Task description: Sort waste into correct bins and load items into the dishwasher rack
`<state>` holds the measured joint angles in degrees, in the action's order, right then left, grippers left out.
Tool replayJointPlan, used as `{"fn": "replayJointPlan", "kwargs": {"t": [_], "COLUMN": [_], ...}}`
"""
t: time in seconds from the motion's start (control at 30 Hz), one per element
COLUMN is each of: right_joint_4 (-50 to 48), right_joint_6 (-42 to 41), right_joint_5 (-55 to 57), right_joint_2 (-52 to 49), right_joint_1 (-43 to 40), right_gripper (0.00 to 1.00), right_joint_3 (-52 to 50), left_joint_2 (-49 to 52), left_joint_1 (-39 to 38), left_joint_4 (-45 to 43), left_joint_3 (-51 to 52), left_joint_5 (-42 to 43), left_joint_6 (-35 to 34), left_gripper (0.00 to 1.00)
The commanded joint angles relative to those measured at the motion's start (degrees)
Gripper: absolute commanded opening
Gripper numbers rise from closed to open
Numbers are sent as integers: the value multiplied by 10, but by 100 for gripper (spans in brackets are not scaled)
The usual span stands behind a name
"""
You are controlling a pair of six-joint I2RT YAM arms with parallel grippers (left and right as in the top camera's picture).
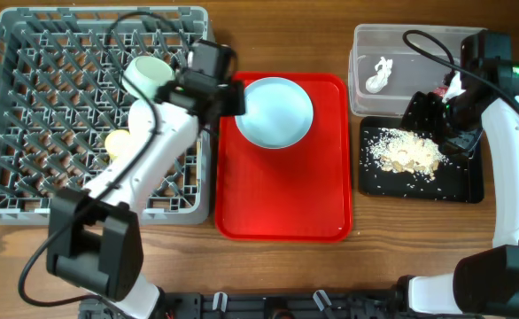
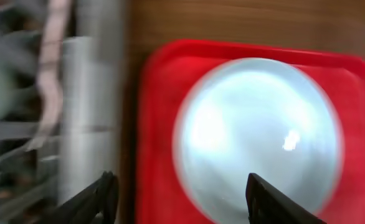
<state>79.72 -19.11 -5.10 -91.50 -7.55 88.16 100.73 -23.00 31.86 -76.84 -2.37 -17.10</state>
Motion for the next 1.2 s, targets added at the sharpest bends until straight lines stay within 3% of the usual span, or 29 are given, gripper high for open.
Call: {"fn": "replayJointPlan", "kwargs": {"t": [0.0,0.2,0.37,0.47,0.87,1.17], "right_joint_4": [-1,-2,-2,-2,-2,-2], "right_joint_6": [9,9,10,11,11,11], "right_joint_5": [-7,-9,-9,-9,-9,-9], "right_joint_2": [14,14,14,14,14,14], "right_joint_1": [2,2,2,2,2,2], "right_gripper": [86,86,86,86,86,86], "right_joint_3": [3,3,3,3,3,3], "left_joint_2": [2,70,129,155,163,163], "left_joint_1": [-71,-153,-181,-181,-198,-208], "left_joint_4": [-50,-92,-94,-93,-72,-68], "left_joint_3": [-1,-1,-1,-1,-1,1], "left_joint_5": [30,30,30,30,30,28], "left_joint_6": [66,154,154,154,153,152], "left_gripper": [68,72,71,66,4,19]}}
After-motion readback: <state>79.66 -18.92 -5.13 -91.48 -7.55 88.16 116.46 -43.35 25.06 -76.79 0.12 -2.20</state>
